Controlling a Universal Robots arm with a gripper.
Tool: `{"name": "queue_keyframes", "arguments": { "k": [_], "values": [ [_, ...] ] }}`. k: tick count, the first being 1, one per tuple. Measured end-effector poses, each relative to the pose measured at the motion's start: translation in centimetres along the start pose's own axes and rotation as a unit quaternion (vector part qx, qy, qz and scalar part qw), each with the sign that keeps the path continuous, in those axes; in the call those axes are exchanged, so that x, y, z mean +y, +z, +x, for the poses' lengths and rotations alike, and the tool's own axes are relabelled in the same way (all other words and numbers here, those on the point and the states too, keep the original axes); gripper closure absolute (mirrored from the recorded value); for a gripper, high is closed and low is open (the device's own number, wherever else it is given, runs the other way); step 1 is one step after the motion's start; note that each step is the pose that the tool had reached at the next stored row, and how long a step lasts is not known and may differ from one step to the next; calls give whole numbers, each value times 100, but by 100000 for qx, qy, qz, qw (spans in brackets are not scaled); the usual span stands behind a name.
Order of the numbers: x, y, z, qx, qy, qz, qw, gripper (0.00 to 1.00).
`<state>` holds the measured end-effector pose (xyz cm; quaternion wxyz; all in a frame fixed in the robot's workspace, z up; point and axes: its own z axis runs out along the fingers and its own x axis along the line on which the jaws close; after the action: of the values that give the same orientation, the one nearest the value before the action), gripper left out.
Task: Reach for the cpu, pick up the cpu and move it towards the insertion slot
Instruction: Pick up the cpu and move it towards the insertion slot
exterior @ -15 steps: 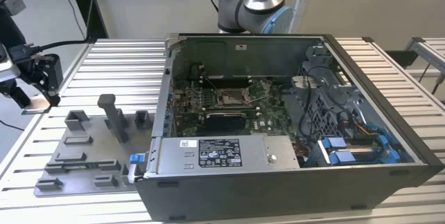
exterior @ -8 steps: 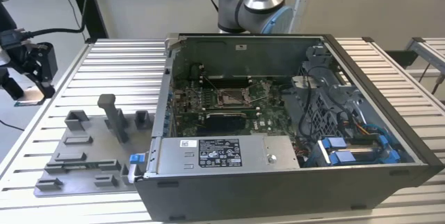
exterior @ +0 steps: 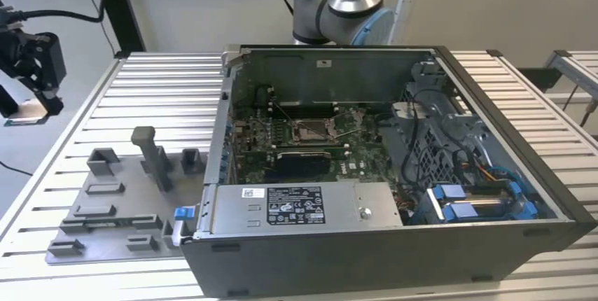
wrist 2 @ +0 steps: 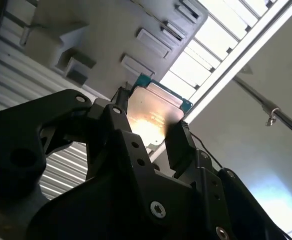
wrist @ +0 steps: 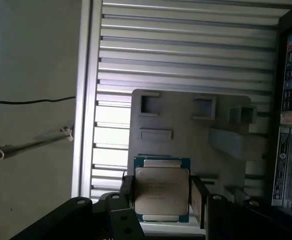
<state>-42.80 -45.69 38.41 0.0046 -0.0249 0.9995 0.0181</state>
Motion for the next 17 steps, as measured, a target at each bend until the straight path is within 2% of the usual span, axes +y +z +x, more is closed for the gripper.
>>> {"name": "queue_keyframes", "arguments": {
  "k": [5, 7, 14, 17],
  "values": [
    [4, -149, -2, -12, -10, 6, 100000, 100],
    [6, -191, -3, -86, -16, 3, 100000, 100],
    [7, -203, -2, -112, -7, 7, 100000, 100],
    [6, -203, -37, -109, -5, 7, 100000, 100]
  ]
}}
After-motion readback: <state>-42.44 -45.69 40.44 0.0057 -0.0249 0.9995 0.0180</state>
